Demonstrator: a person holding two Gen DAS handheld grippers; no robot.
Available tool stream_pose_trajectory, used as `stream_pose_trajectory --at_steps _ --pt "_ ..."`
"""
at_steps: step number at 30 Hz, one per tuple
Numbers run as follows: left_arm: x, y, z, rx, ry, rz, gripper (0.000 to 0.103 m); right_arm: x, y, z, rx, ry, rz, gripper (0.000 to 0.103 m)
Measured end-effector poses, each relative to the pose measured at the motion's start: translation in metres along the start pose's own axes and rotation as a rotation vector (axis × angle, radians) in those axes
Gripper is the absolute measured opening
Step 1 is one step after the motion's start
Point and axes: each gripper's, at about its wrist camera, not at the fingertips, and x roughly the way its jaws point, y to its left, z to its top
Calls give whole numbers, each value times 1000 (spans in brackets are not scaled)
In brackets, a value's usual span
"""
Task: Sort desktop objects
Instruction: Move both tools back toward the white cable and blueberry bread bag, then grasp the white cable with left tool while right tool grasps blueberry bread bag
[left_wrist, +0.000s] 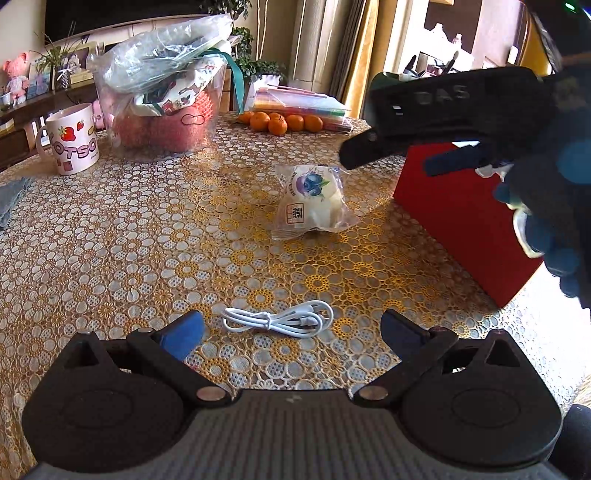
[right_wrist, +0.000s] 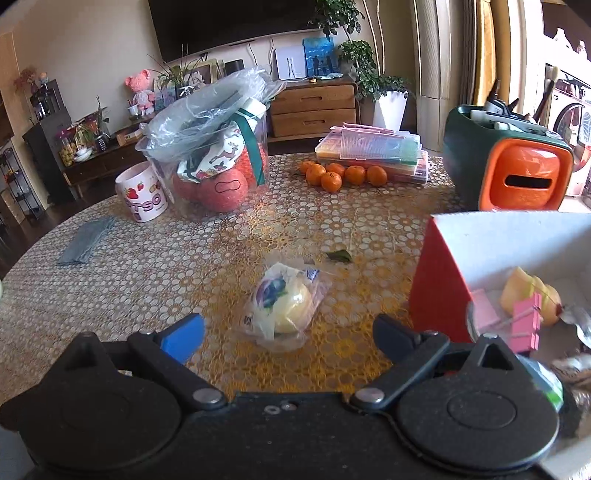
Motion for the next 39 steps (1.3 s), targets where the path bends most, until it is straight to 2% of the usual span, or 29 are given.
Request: stream_pose_trajectory --at_steps 13,27,29,31,35,37,39 --pt "24 1 -3 43 8 40 103 78 11 18 10 81 -39 98" --pt "29 0 -7 47 -1 64 101 114 15 15 -13 149 -59 97" --pt "29 -1 -7 49 -5 72 100 117 16 14 -17 159 -62 97" --pt "29 -2 -7 58 -10 84 93 120 17 13 -20 171 -64 92" --pt "28 -3 -7 62 -17 90 87 122 18 11 -31 179 -74 87" --pt "27 -3 -7 62 -21 94 80 122 19 11 -41 179 -76 85" --pt "27 -3 -6 62 -20 97 79 120 19 11 -42 178 -74 81"
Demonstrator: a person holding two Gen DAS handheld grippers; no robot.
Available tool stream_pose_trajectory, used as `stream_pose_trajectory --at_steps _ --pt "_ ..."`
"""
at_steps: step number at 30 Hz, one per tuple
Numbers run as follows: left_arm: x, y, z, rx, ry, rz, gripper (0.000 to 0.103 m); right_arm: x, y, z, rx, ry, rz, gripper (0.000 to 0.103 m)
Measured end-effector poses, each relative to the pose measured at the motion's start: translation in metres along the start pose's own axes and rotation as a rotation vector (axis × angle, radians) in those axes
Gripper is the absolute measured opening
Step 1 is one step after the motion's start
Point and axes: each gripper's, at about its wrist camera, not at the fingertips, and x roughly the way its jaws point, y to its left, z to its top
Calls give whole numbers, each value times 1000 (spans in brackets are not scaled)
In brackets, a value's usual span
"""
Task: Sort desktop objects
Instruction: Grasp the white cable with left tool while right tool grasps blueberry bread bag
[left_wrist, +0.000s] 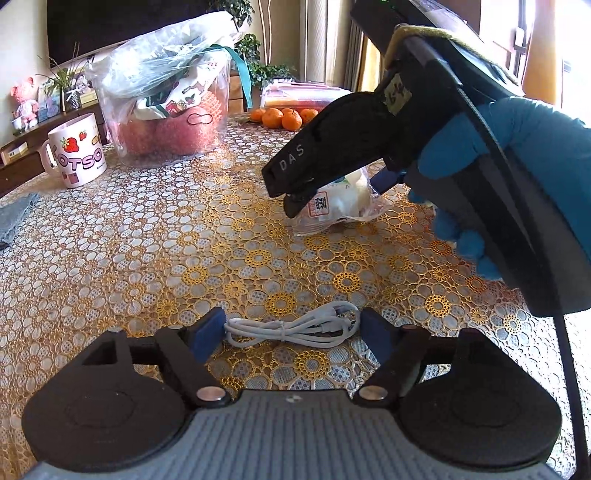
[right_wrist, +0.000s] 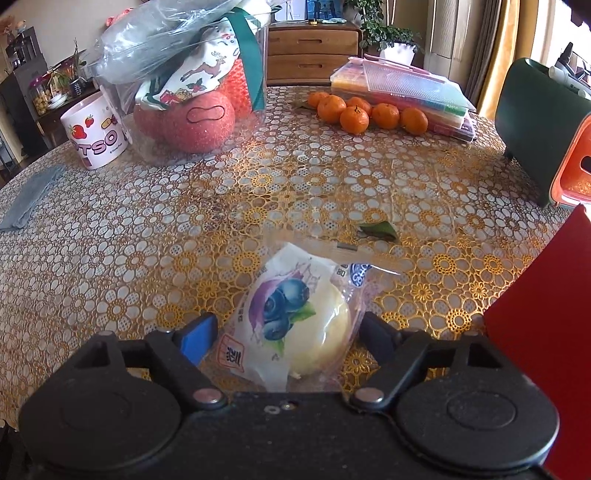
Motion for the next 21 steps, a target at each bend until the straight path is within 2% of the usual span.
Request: stream_pose_trajectory --at_steps 5,10,21 --pt "-1 0 1 -8 6 -3 79 -6 -2 -1 2 -4 12 70" --pt "-1 1 1 -17 13 -5 79 -16 -8 -3 7 -16 33 55" --pt "-4 3 2 -59 31 -9 78 -53 -12 -19 -3 -44 84 53"
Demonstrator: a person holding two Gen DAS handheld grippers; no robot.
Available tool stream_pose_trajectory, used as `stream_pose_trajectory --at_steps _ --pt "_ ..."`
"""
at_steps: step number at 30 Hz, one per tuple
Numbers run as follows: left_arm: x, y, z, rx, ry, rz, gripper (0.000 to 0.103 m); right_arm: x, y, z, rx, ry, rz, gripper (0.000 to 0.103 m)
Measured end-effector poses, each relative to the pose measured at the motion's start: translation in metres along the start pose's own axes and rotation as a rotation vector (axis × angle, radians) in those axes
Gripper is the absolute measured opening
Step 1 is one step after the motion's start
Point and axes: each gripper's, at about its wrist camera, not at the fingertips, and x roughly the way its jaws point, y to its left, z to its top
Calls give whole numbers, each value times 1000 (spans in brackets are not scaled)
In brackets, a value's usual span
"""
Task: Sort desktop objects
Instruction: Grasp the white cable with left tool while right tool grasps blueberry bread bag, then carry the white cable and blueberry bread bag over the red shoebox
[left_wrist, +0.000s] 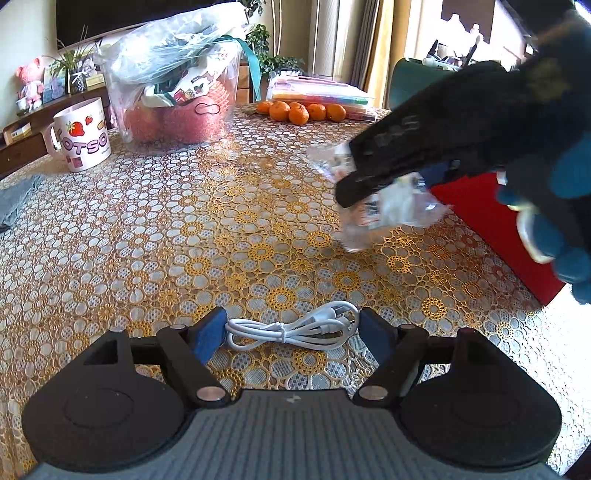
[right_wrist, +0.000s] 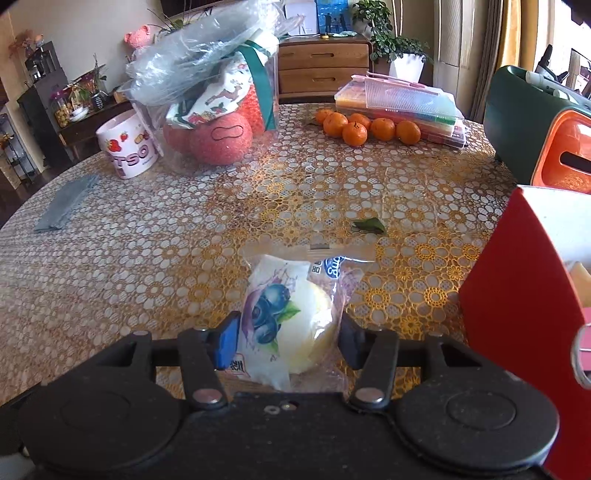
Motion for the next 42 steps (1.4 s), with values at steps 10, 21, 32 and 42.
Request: stream_pose_trajectory --at_steps 10,21,32,42 --pt "-15 4 -2 -61 28 4 78 -49 -6 -25 3 1 54 53" --pt "-57 -11 4 -62 -3 -18 78 -102 -18 -61 25 3 106 53" --pt "-98 -58 17 -7 -23 -83 78 -156 -46 -90 84 -22 131 53" --pt "-115 -115 35 77 -55 -140 78 -205 -92 -109 151 -86 128 53"
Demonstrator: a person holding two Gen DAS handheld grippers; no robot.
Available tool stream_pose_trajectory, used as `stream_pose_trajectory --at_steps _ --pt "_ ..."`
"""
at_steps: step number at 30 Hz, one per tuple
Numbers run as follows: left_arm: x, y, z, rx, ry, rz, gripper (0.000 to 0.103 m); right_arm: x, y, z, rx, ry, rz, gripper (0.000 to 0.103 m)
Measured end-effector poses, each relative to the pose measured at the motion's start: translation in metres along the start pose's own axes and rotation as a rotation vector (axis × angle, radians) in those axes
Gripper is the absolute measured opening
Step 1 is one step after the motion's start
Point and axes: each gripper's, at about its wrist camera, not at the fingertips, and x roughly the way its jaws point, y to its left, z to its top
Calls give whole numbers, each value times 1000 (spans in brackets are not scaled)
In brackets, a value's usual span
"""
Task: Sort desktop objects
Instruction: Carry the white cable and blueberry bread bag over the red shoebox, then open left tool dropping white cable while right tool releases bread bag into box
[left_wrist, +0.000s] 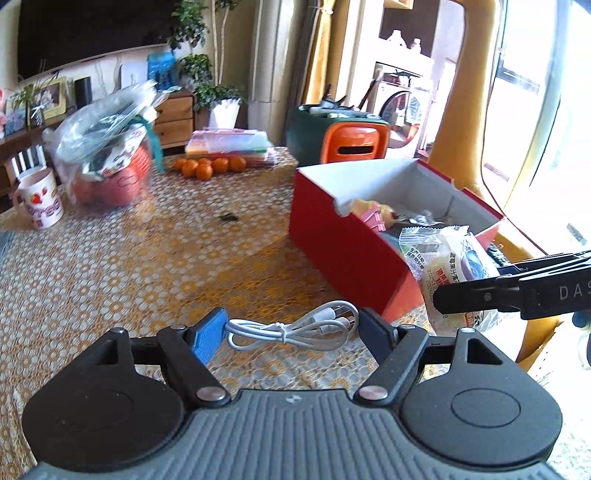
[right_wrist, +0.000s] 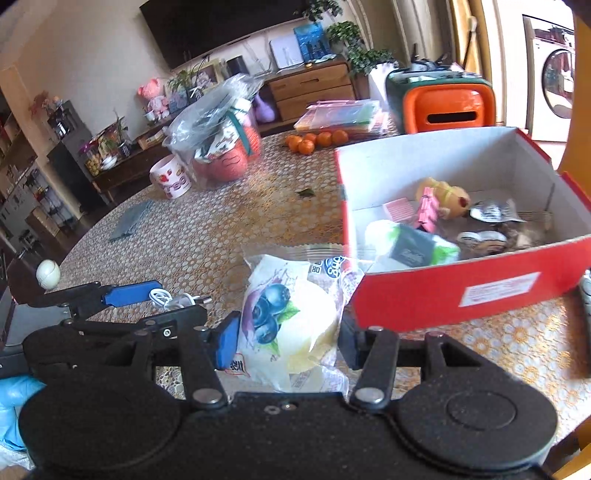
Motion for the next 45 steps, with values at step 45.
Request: stream_pose_trajectory --at_steps 45 --pt "180 -143 93 314 141 22 78 41 -179 69 94 -65 -269 53"
